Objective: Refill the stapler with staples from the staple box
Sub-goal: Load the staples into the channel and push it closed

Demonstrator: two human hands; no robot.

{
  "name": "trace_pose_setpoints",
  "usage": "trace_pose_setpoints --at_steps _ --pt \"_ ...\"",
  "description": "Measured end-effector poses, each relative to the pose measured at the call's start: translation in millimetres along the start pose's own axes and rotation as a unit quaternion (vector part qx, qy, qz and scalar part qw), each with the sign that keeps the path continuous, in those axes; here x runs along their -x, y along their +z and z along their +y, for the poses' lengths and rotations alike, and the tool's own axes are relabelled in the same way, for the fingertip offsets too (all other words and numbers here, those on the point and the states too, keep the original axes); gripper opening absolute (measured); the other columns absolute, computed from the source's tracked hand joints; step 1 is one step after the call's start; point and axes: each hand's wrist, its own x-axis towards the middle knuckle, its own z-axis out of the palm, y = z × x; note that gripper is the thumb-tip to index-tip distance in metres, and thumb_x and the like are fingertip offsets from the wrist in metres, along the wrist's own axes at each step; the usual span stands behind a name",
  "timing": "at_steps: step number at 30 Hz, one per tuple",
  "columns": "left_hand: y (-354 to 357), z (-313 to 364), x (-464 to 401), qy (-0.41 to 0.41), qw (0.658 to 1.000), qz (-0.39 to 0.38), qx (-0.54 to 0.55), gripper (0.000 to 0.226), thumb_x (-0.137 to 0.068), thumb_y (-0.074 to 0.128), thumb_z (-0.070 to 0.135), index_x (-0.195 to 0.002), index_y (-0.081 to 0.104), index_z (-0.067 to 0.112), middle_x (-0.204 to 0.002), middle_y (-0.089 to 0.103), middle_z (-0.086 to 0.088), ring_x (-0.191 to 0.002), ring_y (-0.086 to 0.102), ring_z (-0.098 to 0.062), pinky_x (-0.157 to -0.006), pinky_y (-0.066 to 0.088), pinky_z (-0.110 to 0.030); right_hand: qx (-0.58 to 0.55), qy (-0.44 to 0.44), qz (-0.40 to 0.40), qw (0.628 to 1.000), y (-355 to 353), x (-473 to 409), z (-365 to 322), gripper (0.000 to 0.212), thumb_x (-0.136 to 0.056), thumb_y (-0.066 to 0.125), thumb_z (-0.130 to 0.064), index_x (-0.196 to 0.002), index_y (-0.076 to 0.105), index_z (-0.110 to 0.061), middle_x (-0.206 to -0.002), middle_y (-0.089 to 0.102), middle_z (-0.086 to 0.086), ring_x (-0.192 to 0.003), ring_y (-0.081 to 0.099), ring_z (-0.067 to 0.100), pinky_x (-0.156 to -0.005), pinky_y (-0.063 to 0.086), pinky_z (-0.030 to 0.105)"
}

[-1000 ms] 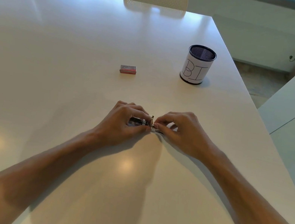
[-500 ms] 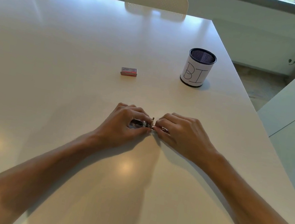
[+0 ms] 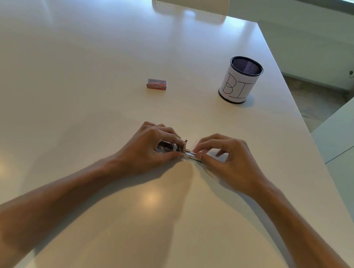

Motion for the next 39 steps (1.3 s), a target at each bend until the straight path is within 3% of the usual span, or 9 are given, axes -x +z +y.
trace_pose_setpoints --at_steps 4,7,13,17,21,27,30,36,39 --pt "1.6 -1.8 0.0 -0.004 1.0 0.007 0.005 0.009 -0.083 0.077 0.03 -0.089 0.08 0.026 -0.092 0.074 0.015 -0.092 0.066 -0.005 -0.091 0.049 -0.047 0.06 -0.051 -0.023 0.997 -0.9 6.6 -0.2 0.014 -0.09 0.069 -0.025 -0.101 0.078 -0.025 -0.104 0.07 -0.014 -0.086 0.069 0.009 -0.074 0.055 0.033" --pt "2.3 -3.6 0.2 -0.005 1.0 0.005 0.0 0.01 -0.083 0.077 0.033 -0.091 0.08 0.027 -0.092 0.074 0.017 -0.093 0.064 -0.004 -0.092 0.048 -0.046 0.086 -0.073 -0.014 0.994 -2.9 9.1 0.8 0.018 -0.092 0.066 -0.028 -0.106 0.076 -0.025 -0.11 0.068 -0.012 -0.091 0.068 0.008 -0.077 0.056 0.039" --pt "3.4 -5.2 0.5 -0.002 1.0 0.011 0.005 0.006 -0.083 0.074 0.034 -0.087 0.078 0.033 -0.091 0.073 0.02 -0.094 0.065 -0.006 -0.093 0.047 -0.045 0.096 -0.108 -0.035 0.989 1.8 10.1 1.6 0.022 -0.096 0.063 -0.03 -0.115 0.073 -0.031 -0.119 0.065 -0.009 -0.09 0.062 -0.004 -0.075 0.056 0.032" --pt "3.7 -6.3 1.3 -0.004 1.0 0.01 -0.006 0.007 -0.083 0.072 0.037 -0.086 0.077 0.033 -0.092 0.072 0.023 -0.096 0.061 -0.003 -0.096 0.043 -0.039 0.053 -0.08 -0.003 0.995 -0.1 11.3 12.1 0.019 -0.091 0.065 -0.018 -0.104 0.078 -0.022 -0.115 0.068 -0.009 -0.091 0.07 0.012 -0.078 0.055 0.041" --pt "4.3 -8.2 0.8 -0.008 1.0 0.009 -0.004 0.009 -0.083 0.074 0.038 -0.088 0.078 0.032 -0.092 0.072 0.021 -0.096 0.061 -0.003 -0.098 0.04 -0.036 0.052 -0.071 0.021 0.996 -5.1 17.3 19.0 0.015 -0.089 0.066 -0.02 -0.097 0.078 -0.022 -0.112 0.068 -0.012 -0.092 0.07 0.011 -0.08 0.055 0.042" --pt "5.1 -8.5 0.7 0.001 1.0 0.011 -0.005 0.007 -0.083 0.074 0.039 -0.087 0.077 0.035 -0.09 0.072 0.023 -0.094 0.063 -0.005 -0.095 0.044 -0.04 0.076 -0.095 -0.01 0.993 -7.5 20.3 14.5 0.027 -0.093 0.064 -0.018 -0.118 0.071 -0.027 -0.121 0.064 -0.009 -0.104 0.067 0.011 -0.082 0.055 0.04" --pt "4.9 -8.8 0.7 -0.001 1.0 0.014 -0.002 0.006 -0.082 0.073 0.038 -0.087 0.077 0.036 -0.091 0.071 0.025 -0.095 0.063 -0.004 -0.095 0.044 -0.04 0.109 -0.102 -0.012 0.989 -8.8 23.5 14.1 0.026 -0.093 0.064 -0.016 -0.117 0.072 -0.025 -0.124 0.064 -0.006 -0.102 0.065 0.009 -0.08 0.056 0.041" --pt "4.2 -7.5 -0.3 0.002 1.0 0.011 -0.013 0.01 -0.081 0.074 0.035 -0.089 0.078 0.03 -0.093 0.073 0.02 -0.094 0.063 -0.005 -0.097 0.042 -0.038 0.105 -0.097 0.011 0.99 -13.9 30.9 16.9 0.021 -0.092 0.068 -0.015 -0.112 0.074 -0.019 -0.115 0.067 -0.005 -0.095 0.069 0.014 -0.08 0.056 0.039" --pt "2.6 -9.4 -0.4 -0.006 1.0 0.005 -0.017 0.02 -0.084 0.075 0.034 -0.103 0.076 0.028 -0.098 0.071 0.02 -0.098 0.059 -0.006 -0.1 0.037 -0.025 0.083 -0.056 0.041 0.994 -14.8 31.6 18.3 0.028 -0.089 0.073 -0.022 -0.117 0.071 -0.022 -0.107 0.07 -0.013 -0.094 0.068 0.006 -0.08 0.056 0.035"
